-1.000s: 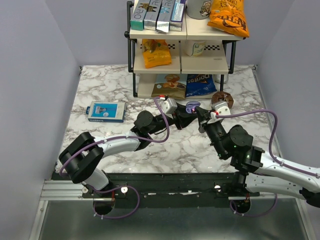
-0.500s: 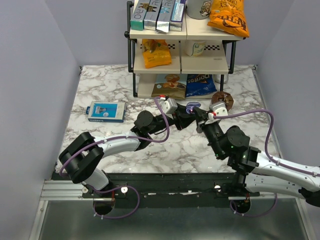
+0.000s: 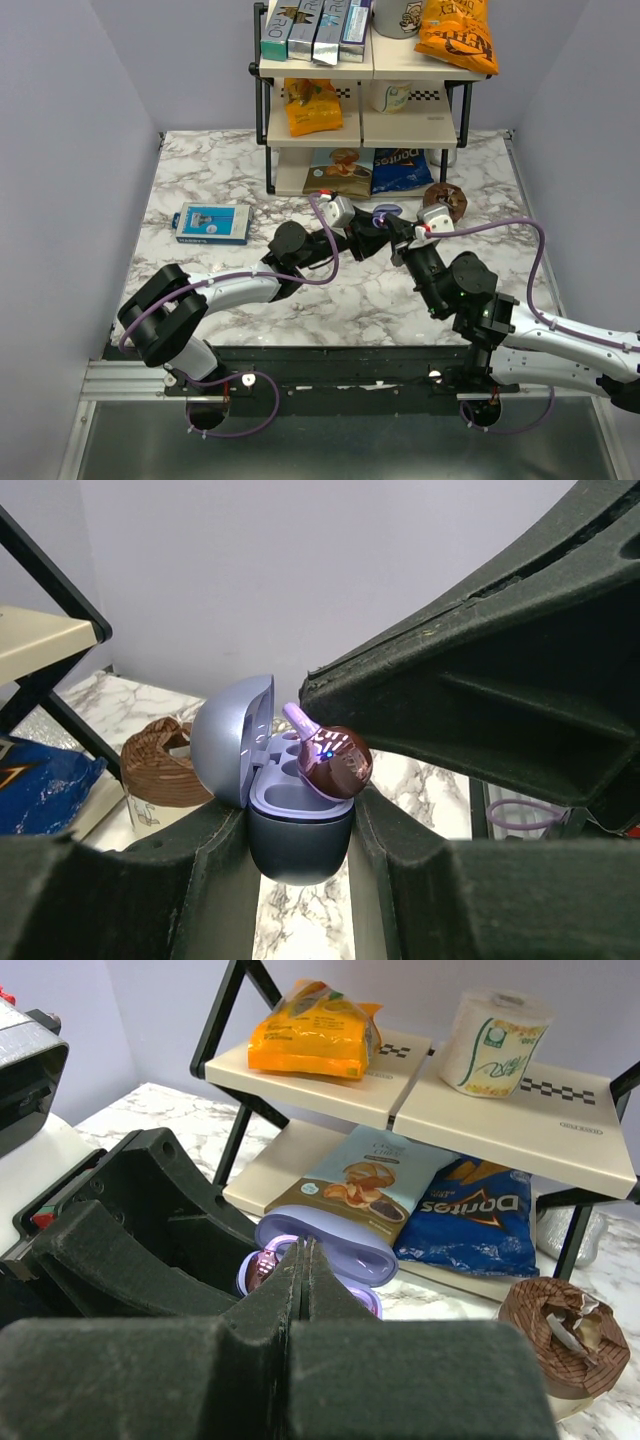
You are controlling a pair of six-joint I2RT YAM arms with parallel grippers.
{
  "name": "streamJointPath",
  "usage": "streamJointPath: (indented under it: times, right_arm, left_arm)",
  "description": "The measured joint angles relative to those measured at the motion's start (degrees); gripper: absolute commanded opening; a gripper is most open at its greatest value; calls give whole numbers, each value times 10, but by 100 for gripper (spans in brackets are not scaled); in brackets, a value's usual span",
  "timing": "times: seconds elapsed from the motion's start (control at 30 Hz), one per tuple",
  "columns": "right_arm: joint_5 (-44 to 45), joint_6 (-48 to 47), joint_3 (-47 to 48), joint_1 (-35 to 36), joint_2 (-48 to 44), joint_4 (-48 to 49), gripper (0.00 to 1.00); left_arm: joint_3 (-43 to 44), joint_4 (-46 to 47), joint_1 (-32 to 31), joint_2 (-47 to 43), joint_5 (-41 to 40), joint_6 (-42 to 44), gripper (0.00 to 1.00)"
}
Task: Insert the wireless bluetooth earbuds into the charging case
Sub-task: Place the earbud in the charging case.
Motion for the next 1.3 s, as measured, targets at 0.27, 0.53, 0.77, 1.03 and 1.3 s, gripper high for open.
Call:
streamJointPath:
  times: [0.27, 0.53, 0.77, 1.03, 1.3]
  right_arm:
    - [1, 1, -7, 0, 2, 5, 1]
    - [8, 0, -8, 0, 17, 11, 1]
    - [9, -1, -12, 0, 16, 19, 1]
    - [13, -16, -32, 0, 11, 47, 1]
    - [24, -42, -47, 1, 11, 82, 1]
  left_arm:
    - [0, -5, 0, 0, 3, -2, 0]
    - [0, -8, 0, 0, 3, -4, 0]
    - [0, -9, 0, 0, 3, -4, 0]
    - [0, -13, 0, 0, 3, -11, 0]
    - [0, -13, 0, 0, 3, -25, 0]
